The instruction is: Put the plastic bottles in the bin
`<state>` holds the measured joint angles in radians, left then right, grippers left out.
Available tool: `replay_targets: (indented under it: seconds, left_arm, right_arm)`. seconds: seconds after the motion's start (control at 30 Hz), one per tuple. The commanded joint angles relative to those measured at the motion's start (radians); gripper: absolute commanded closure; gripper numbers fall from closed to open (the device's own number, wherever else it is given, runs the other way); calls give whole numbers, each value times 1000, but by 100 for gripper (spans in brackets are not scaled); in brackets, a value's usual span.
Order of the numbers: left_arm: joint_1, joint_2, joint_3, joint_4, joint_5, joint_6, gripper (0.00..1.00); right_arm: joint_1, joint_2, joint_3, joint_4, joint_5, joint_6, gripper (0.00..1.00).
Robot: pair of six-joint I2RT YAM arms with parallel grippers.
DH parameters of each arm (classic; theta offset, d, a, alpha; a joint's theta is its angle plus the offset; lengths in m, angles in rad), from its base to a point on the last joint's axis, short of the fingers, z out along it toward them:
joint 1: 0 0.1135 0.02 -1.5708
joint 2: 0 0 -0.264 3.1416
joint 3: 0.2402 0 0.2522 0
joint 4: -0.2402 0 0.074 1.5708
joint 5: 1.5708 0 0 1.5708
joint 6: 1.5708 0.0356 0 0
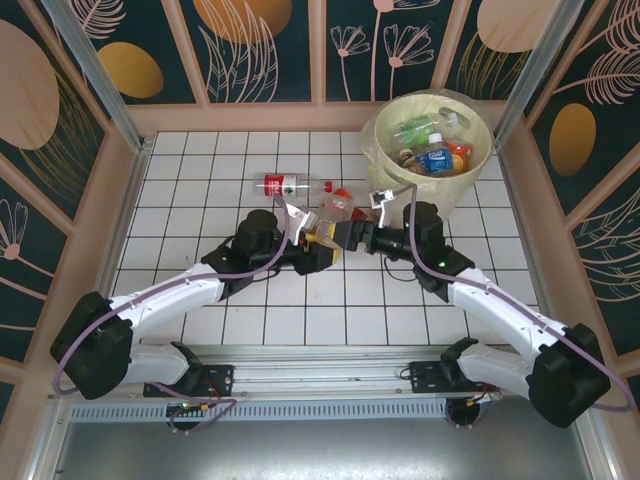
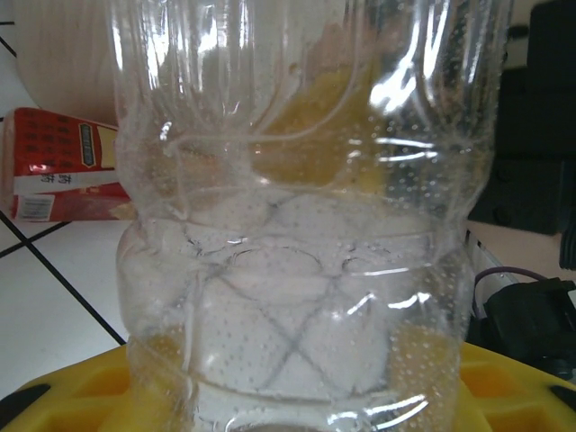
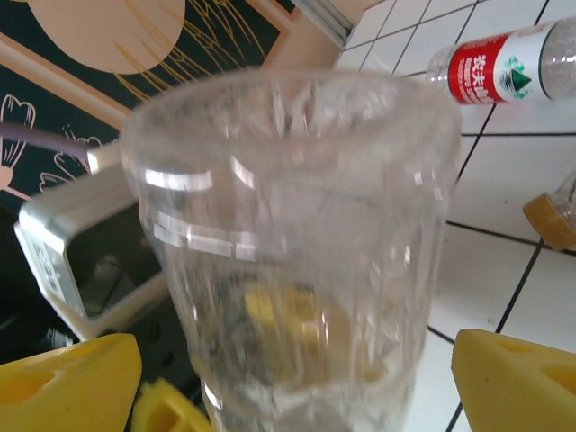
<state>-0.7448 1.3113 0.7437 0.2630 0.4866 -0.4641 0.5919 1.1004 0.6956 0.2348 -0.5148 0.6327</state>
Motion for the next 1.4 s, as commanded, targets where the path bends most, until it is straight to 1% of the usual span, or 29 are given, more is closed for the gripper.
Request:
replay_targets:
  seconds: [0.0,0.13,0.33,0.47,0.53,0.57,0.67,0.73,0.83,0.97,1.13,1.27,1.3,1.37]
  left_arm:
    - [-13,-15,-12,77,31,-24,53]
    - [-18,-11,-11,84,45,-18,52]
    - [-21,2,-10,94,55,-11,51]
    - [-21,10,-3,91,56,-10,47]
    - [-21,12,3,90,46,-9,45]
    - [-21,12,6,91,39,-8,41]
    - [-21,2,11,114,36,-2,20]
    - [-21,-16,10,129,30,12,10]
    - [-21,-65,1,146,-10,50,3]
    - [-21,-125,4,148,-26,87,1]
    - [-21,-193,18,160,-27,95,1]
    - [-20,-241,32,169,-56,94,1]
    - [-20,-250,37,167,-64,93,1]
    - [-21,-263,43,162,-73,94,1]
  right_arm:
    - [5,36,56,73,27,-18,14]
    - [5,76,92,77,15,-26,21]
    - [5,95,122,54,7,-45,38]
    - [5,83,122,38,13,-50,49]
    - [6,73,124,22,17,-58,51]
    - [5,64,128,8,20,-67,52]
    - [6,35,143,-44,44,-96,54]
    - [4,15,160,-86,51,-121,54]
    - [2,-23,194,-159,70,-169,54]
    - [-4,-76,260,-271,132,-242,54]
    - [-13,-124,401,-419,295,-356,54]
    - [-40,-123,529,-481,370,-430,53]
    - [-78,-115,566,-493,381,-445,53]
    - [-120,-99,630,-509,396,-467,53]
